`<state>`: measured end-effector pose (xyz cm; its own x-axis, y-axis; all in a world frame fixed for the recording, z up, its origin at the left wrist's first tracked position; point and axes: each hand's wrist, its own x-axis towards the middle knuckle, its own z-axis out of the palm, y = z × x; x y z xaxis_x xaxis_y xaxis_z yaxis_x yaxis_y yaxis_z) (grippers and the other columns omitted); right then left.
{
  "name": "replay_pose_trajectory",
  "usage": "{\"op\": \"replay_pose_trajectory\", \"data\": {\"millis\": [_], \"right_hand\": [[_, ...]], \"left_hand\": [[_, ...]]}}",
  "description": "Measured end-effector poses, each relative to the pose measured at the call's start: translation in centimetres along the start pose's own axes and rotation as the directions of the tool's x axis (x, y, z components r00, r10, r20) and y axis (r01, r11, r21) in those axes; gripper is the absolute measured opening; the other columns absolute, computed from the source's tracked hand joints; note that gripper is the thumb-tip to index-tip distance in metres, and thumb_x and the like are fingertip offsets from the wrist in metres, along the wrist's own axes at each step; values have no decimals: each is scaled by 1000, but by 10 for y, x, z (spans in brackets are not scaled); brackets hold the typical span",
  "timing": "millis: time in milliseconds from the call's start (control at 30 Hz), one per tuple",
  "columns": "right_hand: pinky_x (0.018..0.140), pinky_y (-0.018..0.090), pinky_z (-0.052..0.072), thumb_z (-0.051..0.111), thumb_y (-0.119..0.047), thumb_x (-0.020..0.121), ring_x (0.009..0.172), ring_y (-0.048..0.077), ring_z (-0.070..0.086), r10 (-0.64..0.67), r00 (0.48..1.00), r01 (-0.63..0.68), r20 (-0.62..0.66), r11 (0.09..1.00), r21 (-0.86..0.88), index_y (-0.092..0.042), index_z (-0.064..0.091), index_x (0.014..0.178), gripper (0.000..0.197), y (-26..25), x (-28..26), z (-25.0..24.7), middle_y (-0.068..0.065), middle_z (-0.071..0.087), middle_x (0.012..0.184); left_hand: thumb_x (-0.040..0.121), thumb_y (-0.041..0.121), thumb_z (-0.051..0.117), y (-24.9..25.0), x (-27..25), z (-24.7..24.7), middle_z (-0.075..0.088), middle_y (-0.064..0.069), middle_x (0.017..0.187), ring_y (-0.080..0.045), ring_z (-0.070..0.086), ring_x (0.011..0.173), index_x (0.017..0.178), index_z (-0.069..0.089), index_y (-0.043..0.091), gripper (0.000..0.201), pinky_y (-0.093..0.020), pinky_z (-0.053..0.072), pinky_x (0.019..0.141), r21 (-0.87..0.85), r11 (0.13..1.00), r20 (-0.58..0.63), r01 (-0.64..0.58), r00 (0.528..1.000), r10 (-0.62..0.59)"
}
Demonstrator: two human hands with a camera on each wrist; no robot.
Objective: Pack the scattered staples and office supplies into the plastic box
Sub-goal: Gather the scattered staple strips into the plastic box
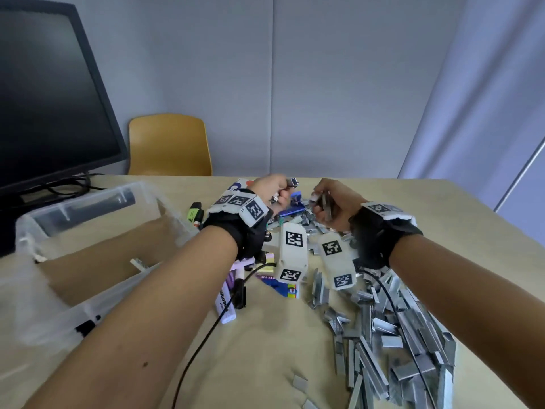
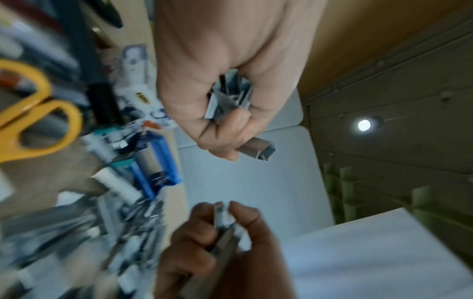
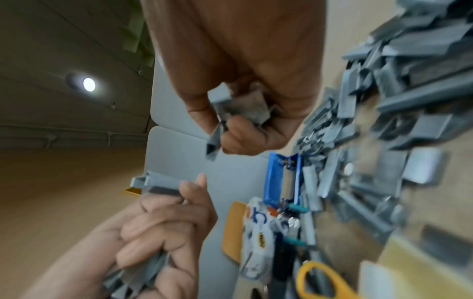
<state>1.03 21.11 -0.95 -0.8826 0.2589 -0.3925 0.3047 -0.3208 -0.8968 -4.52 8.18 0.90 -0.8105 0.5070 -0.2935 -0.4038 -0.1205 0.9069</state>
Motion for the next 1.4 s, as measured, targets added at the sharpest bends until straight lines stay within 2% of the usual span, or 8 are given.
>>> {"op": "replay_pose_trajectory", "data": {"millis": [333,633,767,900,1067,1200,1267,1400], "right_hand": [[31,10,26,34,-11,93,31,7,39,-9,968,52,250,985,-166,-12,36,68,25,-20,-30,85,1,45,46],[31,12,28,38,-11,94,32,5,38,21,917,169,398,883,-437,-12,39,72,22,-19,-54,166,1,40,62],[32,13,29,35,-11,96,32,6,39,33,925,163,379,866,-472,-10,39,74,23,-13,-55,185,2,39,66],[34,14,30,36,-13,97,36,9,40,6,950,155,313,861,-484,-9,41,74,23,-8,-55,194,3,40,65],[41,18,35,36,-14,98,50,12,40,-35,953,181,302,864,-470,-8,40,76,24,-2,-54,205,4,44,66],[48,24,38,41,-10,97,51,15,44,-119,933,274,340,849,-452,-9,40,76,20,5,-54,215,7,48,66],[49,26,40,43,-9,96,51,17,46,-157,916,328,370,824,-463,-9,42,77,19,9,-53,219,7,49,66],[60,28,50,48,-5,93,62,21,55,-180,865,446,469,705,-552,-9,45,78,16,17,-55,224,9,52,72]], "left_hand": [[94,3,28,107,-83,-76,43,-4,70,-1,33,28,77,44,9,25,-8,25,29,416,902,46,-116,993,107],[81,9,53,116,-125,-158,46,-8,61,-7,32,32,100,62,5,21,-9,24,31,958,260,-65,119,976,-209],[96,1,36,95,-124,-162,46,-12,64,-7,39,31,95,55,0,19,-10,31,30,984,89,-116,152,940,-322],[95,1,42,86,-123,-157,62,-7,59,-9,57,45,93,55,-1,13,-16,46,41,981,99,-119,165,923,-365],[92,3,50,85,-134,-156,61,-11,87,-21,59,81,98,55,2,8,-25,51,53,971,160,-124,178,946,-298],[93,0,47,94,-131,-164,63,-13,80,-14,66,58,89,59,2,13,-27,51,58,964,187,-150,187,970,-192],[93,2,49,106,-129,-168,62,-12,78,-11,64,50,90,61,1,12,-20,50,46,966,122,-217,226,973,-82],[97,14,44,126,-125,-179,54,-9,112,-21,51,95,114,53,7,20,-24,43,61,933,-153,-309,325,944,118]]}}
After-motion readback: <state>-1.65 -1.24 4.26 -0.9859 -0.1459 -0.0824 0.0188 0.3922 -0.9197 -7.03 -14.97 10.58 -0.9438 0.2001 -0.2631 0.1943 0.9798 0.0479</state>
